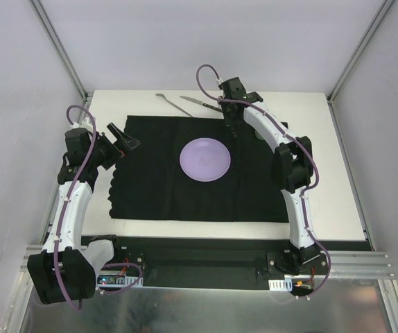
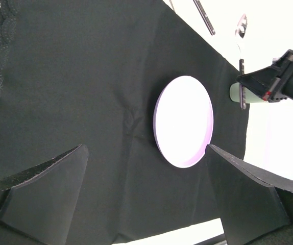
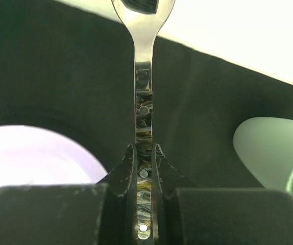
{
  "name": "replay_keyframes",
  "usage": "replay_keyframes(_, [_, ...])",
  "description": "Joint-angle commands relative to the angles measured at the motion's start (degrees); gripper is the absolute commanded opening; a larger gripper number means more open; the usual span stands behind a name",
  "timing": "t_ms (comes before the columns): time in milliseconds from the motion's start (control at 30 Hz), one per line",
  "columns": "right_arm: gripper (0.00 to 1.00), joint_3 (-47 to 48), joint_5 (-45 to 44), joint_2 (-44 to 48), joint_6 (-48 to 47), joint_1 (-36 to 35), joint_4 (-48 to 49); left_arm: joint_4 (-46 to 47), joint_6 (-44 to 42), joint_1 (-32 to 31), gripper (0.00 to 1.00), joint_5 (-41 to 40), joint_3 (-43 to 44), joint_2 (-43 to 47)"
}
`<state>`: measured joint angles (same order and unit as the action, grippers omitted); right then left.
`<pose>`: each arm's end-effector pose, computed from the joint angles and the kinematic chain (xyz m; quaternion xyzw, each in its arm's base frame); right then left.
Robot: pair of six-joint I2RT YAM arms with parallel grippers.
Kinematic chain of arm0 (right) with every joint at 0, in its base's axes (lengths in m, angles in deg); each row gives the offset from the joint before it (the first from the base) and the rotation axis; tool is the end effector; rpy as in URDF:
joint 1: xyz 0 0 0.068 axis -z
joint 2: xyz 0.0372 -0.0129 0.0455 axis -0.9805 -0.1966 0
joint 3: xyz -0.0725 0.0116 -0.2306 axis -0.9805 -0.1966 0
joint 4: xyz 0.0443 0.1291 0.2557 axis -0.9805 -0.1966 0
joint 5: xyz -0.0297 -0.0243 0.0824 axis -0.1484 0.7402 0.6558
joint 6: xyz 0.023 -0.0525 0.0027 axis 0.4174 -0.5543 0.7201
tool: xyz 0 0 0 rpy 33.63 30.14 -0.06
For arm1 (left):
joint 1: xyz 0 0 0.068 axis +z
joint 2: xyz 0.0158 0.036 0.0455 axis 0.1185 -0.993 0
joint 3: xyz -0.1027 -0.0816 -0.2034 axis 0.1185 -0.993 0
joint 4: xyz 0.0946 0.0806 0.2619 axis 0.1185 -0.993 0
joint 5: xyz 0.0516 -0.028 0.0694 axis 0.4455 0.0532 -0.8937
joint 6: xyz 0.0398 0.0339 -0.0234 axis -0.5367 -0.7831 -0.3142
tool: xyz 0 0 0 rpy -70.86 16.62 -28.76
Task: Set the dinner table for one person
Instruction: Place the spoon on the napkin.
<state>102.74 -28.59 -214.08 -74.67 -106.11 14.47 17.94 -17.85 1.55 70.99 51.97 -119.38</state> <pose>0.4720 0.2364 0.2224 -0.2803 0.8861 -0.0413 0.3668 0.2806 0.0235 0.2728 -0.1862 0.8002 -0.3024 0.4832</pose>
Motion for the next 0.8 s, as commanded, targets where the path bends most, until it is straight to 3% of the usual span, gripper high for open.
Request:
replay_keyframes(0, [0.01, 3.3, 5.7, 1.7, 1.9, 0.5, 2.0, 0.7, -1.3, 0.8, 0.99, 1.4, 1.0, -0.6])
replay_keyframes(600, [0.01, 1.4, 26.8, -0.5, 7.0, 5.8, 13.4, 0.7, -2.2, 2.9, 0.99, 2.0, -0.3, -1.0])
replay_keyframes(767, [0.01, 7.8, 30.5, -4.8, 8.9, 7.8, 11.3, 0.7, -2.1, 3.2, 0.99, 2.0, -0.4, -1.7])
